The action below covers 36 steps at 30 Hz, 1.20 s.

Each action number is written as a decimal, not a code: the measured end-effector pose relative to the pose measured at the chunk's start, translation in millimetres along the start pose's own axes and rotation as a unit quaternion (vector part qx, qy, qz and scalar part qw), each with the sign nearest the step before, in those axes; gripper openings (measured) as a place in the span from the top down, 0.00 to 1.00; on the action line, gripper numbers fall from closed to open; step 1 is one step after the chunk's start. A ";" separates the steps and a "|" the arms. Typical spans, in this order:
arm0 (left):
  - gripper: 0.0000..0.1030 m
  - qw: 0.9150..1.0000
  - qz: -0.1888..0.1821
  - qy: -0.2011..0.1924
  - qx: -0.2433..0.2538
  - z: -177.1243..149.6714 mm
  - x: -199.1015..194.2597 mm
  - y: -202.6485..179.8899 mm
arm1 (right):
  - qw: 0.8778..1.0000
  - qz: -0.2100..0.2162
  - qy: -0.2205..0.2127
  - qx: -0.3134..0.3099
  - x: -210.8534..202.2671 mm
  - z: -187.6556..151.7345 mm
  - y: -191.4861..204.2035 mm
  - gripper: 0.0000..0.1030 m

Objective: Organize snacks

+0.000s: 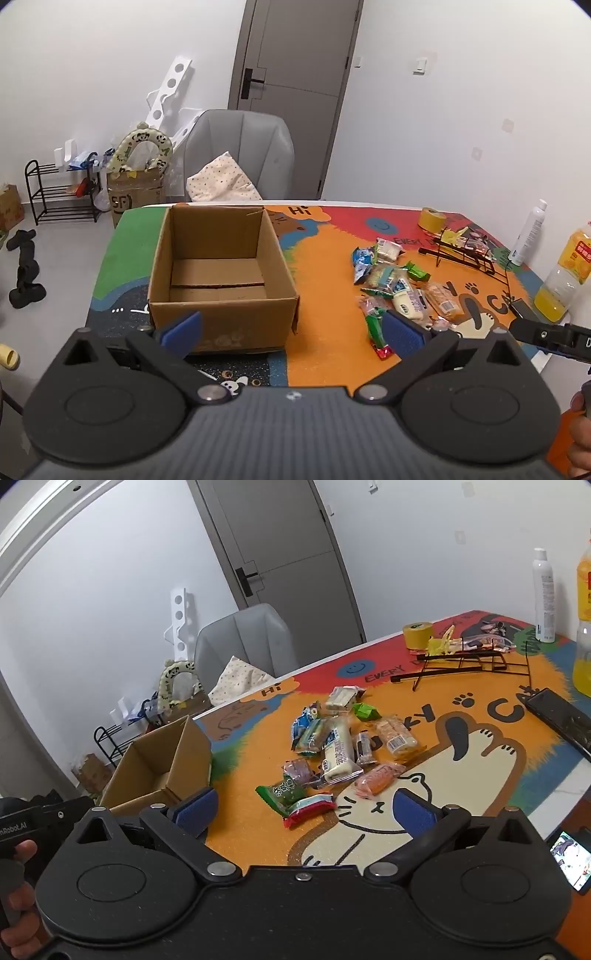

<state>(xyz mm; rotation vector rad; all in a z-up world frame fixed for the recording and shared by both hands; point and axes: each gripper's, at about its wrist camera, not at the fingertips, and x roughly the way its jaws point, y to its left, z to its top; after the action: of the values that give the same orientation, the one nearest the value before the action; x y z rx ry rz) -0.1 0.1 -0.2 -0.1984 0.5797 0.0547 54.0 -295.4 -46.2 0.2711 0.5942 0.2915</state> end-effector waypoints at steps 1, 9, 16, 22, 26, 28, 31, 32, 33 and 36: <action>0.00 1.000 -0.002 0.000 -0.001 -0.6 -0.1 0.2 | 1.000 0.002 -0.002 -0.004 -2.9 -1.7 -0.1 0.00; 0.00 0.999 -0.010 -0.018 0.030 -6.4 -20.7 -10.4 | 1.000 -0.022 -0.008 0.014 -25.6 -8.9 -3.9 0.00; 0.00 0.999 -0.011 -0.003 0.043 -8.1 -16.8 -17.1 | 1.000 -0.015 -0.001 0.007 -17.4 -9.5 -0.2 0.00; 0.00 0.999 -0.009 -0.001 0.033 -8.7 -16.1 -12.6 | 1.000 -0.006 0.007 0.013 -15.0 -10.1 -1.4 0.00; 0.00 1.000 -0.008 0.002 0.029 -9.9 -14.7 -9.8 | 1.000 -0.007 0.007 0.009 -15.2 -9.8 1.4 0.00; 0.00 1.000 -0.008 0.002 0.029 -10.5 -14.5 -9.0 | 1.000 -0.007 0.008 0.008 -15.4 -10.0 2.3 0.00; 0.00 1.000 -0.008 0.002 0.029 -11.0 -14.4 -8.1 | 1.000 -0.007 0.008 0.008 -14.0 -10.0 1.6 0.00; 0.00 1.000 -0.009 0.001 0.029 -11.0 -14.4 -8.0 | 1.000 -0.007 0.009 0.008 -13.7 -9.9 1.3 0.00; 0.00 1.000 -0.009 0.001 0.029 -11.2 -14.4 -7.6 | 1.000 -0.007 0.009 0.008 -13.4 -9.9 0.9 0.00; 0.00 1.000 -0.009 0.002 0.029 -11.3 -14.4 -7.0 | 1.000 -0.008 0.009 0.007 -13.0 -9.6 1.0 0.00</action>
<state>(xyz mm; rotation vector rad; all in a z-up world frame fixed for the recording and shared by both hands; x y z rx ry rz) -17.5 -8.9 -0.3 -0.1477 0.5830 0.0203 37.9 -297.4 -47.0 0.2776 0.6157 0.2751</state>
